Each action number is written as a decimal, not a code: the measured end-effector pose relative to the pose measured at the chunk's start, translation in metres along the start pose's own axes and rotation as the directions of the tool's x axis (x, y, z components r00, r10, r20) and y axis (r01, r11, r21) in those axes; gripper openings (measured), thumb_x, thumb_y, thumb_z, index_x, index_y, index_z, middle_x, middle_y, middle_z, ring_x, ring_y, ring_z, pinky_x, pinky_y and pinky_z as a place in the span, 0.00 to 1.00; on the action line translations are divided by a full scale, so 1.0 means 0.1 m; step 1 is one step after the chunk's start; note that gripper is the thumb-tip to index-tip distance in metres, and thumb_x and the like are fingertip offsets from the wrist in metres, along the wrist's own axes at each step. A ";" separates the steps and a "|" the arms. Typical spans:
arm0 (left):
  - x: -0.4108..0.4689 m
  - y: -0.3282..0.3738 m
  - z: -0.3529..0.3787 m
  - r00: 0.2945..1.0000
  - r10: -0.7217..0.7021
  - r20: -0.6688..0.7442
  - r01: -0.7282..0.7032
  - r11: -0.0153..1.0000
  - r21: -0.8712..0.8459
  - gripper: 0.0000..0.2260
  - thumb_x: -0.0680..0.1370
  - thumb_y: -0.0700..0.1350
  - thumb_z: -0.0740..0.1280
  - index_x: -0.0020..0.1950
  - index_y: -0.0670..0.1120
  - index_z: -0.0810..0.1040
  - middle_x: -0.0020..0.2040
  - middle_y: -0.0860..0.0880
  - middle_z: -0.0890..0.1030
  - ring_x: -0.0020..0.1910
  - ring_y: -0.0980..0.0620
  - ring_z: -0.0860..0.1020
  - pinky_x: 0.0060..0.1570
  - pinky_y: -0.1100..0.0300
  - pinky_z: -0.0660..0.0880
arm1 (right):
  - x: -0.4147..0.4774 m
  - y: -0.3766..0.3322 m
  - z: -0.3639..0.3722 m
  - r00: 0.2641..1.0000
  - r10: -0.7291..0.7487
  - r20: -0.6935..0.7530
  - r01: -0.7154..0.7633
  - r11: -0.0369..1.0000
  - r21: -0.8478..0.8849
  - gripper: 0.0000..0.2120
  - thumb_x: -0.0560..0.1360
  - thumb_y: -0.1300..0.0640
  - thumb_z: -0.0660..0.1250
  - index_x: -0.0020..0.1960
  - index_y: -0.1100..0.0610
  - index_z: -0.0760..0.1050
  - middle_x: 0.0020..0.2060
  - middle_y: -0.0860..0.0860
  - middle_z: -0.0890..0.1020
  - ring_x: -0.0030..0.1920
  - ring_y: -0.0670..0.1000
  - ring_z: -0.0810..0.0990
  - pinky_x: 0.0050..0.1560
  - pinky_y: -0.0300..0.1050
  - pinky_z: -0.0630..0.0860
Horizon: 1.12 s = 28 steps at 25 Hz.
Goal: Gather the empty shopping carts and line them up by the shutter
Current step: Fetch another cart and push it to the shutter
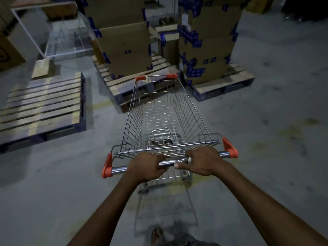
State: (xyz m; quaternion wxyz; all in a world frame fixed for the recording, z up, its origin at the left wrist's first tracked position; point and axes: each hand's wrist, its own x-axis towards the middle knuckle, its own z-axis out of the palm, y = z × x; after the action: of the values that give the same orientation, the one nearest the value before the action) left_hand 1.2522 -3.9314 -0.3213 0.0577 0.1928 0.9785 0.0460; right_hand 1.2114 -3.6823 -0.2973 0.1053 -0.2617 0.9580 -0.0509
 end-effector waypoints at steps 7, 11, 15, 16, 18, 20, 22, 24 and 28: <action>0.44 0.66 0.12 1.000 0.013 0.013 -0.015 0.992 0.122 0.20 0.76 0.66 0.59 0.51 0.52 0.80 0.46 0.48 0.85 0.46 0.45 0.84 0.42 0.54 0.77 | -0.68 0.50 0.15 0.975 0.114 -0.188 -0.122 0.992 -0.032 0.43 0.67 0.14 0.45 0.44 0.49 0.79 0.38 0.49 0.85 0.41 0.52 0.84 0.42 0.45 0.74; 0.68 1.18 0.10 0.996 0.085 -0.020 -0.082 0.989 0.124 0.18 0.76 0.64 0.60 0.53 0.53 0.81 0.44 0.51 0.85 0.43 0.48 0.83 0.39 0.57 0.77 | -1.05 0.95 0.20 0.951 0.206 -0.230 -0.212 0.977 -0.001 0.42 0.66 0.13 0.45 0.43 0.49 0.77 0.39 0.48 0.85 0.41 0.51 0.84 0.42 0.45 0.75; 1.00 1.55 0.13 0.963 0.234 -0.133 -0.233 0.972 0.022 0.14 0.74 0.62 0.65 0.53 0.56 0.79 0.50 0.55 0.79 0.48 0.53 0.78 0.43 0.56 0.74 | -1.33 1.34 0.29 0.910 0.315 -0.271 -0.295 0.949 0.113 0.40 0.67 0.15 0.50 0.48 0.47 0.80 0.61 0.48 0.78 0.53 0.52 0.82 0.50 0.49 0.78; 1.10 1.62 0.14 0.945 0.280 -0.171 -0.276 0.960 0.045 0.15 0.73 0.62 0.67 0.54 0.56 0.80 0.53 0.54 0.77 0.51 0.52 0.75 0.46 0.55 0.73 | -1.37 1.42 0.31 0.900 0.341 -0.273 -0.315 0.940 0.135 0.38 0.68 0.16 0.52 0.50 0.46 0.81 0.69 0.48 0.73 0.60 0.53 0.79 0.55 0.51 0.78; 1.32 1.75 0.15 0.924 0.328 -0.197 -0.319 0.945 0.076 0.17 0.71 0.63 0.68 0.54 0.55 0.80 0.60 0.53 0.76 0.56 0.51 0.73 0.52 0.52 0.71 | -1.44 1.60 0.30 0.889 0.384 -0.249 -0.357 0.922 0.150 0.37 0.69 0.17 0.53 0.53 0.45 0.82 0.77 0.49 0.66 0.69 0.55 0.74 0.62 0.54 0.75; 1.56 1.86 0.12 0.920 0.357 -0.159 -0.351 0.934 0.067 0.18 0.71 0.65 0.67 0.53 0.55 0.80 0.68 0.51 0.74 0.62 0.50 0.72 0.56 0.50 0.71 | -1.47 1.78 0.24 0.879 0.431 -0.203 -0.401 0.899 0.174 0.38 0.68 0.16 0.53 0.54 0.45 0.82 0.77 0.49 0.68 0.68 0.56 0.75 0.63 0.54 0.74; 1.80 1.96 0.08 0.923 0.374 -0.091 -0.371 0.928 0.046 0.18 0.71 0.65 0.67 0.52 0.55 0.81 0.72 0.51 0.72 0.66 0.49 0.72 0.58 0.49 0.73 | -1.47 1.94 0.21 0.863 0.470 -0.187 -0.441 0.880 0.179 0.41 0.68 0.15 0.50 0.56 0.45 0.82 0.76 0.48 0.69 0.69 0.56 0.74 0.64 0.55 0.74; 2.05 2.06 0.03 0.925 0.381 -0.005 -0.380 0.924 0.031 0.18 0.72 0.65 0.67 0.53 0.55 0.83 0.75 0.53 0.70 0.69 0.50 0.72 0.59 0.51 0.74 | -1.43 2.10 0.19 0.851 0.500 -0.163 -0.473 0.863 0.177 0.45 0.66 0.14 0.47 0.58 0.45 0.83 0.79 0.48 0.66 0.77 0.57 0.63 0.71 0.61 0.68; 2.59 2.29 0.00 0.903 0.422 0.074 -0.424 0.906 -0.001 0.21 0.73 0.68 0.66 0.57 0.57 0.83 0.78 0.57 0.67 0.71 0.53 0.71 0.59 0.54 0.74 | -1.39 2.55 -0.03 0.856 0.516 -0.008 -0.500 0.833 0.236 0.45 0.66 0.15 0.51 0.62 0.46 0.81 0.81 0.49 0.59 0.80 0.58 0.57 0.72 0.63 0.64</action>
State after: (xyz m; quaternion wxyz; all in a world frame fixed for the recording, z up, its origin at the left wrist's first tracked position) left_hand 1.0997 -3.6212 -0.3205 0.0803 0.4023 0.9109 0.0432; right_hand 1.2025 -3.3922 -0.3085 0.1097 0.0177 0.9840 -0.1389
